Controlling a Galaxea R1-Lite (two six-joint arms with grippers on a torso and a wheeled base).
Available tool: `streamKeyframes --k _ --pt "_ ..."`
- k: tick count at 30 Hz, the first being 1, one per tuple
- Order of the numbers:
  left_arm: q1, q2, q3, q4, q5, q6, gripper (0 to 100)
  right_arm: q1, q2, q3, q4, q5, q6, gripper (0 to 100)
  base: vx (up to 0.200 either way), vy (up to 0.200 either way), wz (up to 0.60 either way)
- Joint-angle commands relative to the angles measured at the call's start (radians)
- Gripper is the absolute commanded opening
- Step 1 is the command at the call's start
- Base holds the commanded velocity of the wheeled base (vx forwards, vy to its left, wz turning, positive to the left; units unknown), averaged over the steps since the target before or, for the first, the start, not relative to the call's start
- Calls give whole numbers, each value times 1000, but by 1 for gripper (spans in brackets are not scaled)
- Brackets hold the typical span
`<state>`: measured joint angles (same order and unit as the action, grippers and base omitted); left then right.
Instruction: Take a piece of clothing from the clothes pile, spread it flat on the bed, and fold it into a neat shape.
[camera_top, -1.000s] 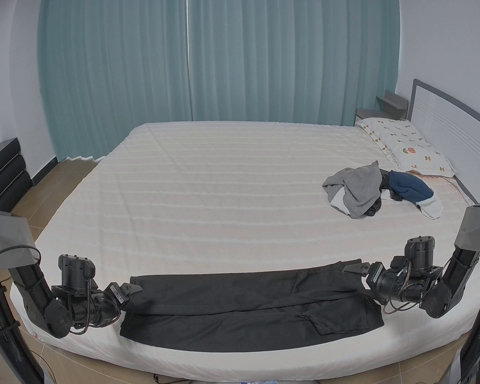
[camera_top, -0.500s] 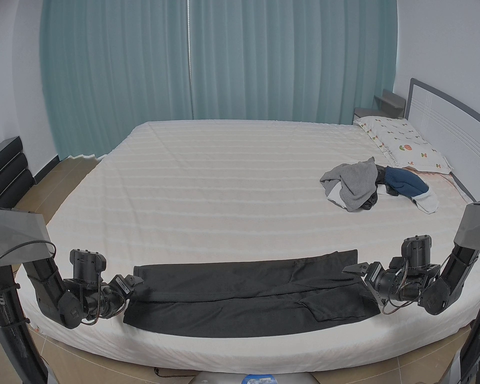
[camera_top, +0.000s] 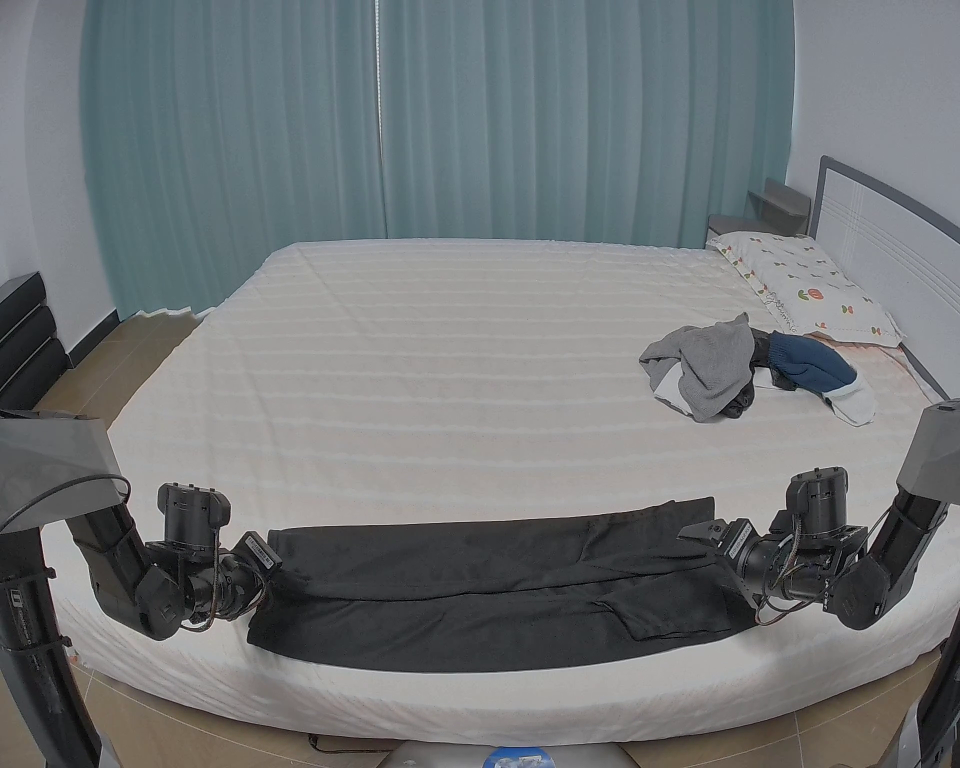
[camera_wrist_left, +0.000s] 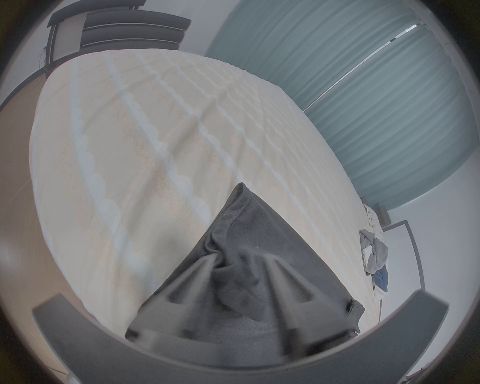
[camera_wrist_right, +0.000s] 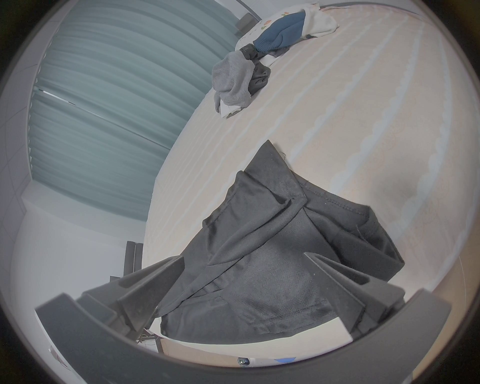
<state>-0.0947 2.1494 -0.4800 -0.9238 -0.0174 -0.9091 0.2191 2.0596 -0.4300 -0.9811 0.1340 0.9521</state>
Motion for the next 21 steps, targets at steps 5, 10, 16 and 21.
streamKeyframes --k 5,10,16,21 --pt "1 -23 -35 -9 70 -2 0 65 19 -125 127 -65 126 100 0 0 0" --pt "7 -46 -69 -3 71 -1 0 75 53 -153 127 -73 158 100 0 0 0" --pt "-5 -63 -101 -1 71 -1 0 91 109 -188 125 -83 189 100 0 0 0" --pt "-3 -63 -118 -6 68 -8 0 92 182 -253 125 -128 203 100 0 0 0"
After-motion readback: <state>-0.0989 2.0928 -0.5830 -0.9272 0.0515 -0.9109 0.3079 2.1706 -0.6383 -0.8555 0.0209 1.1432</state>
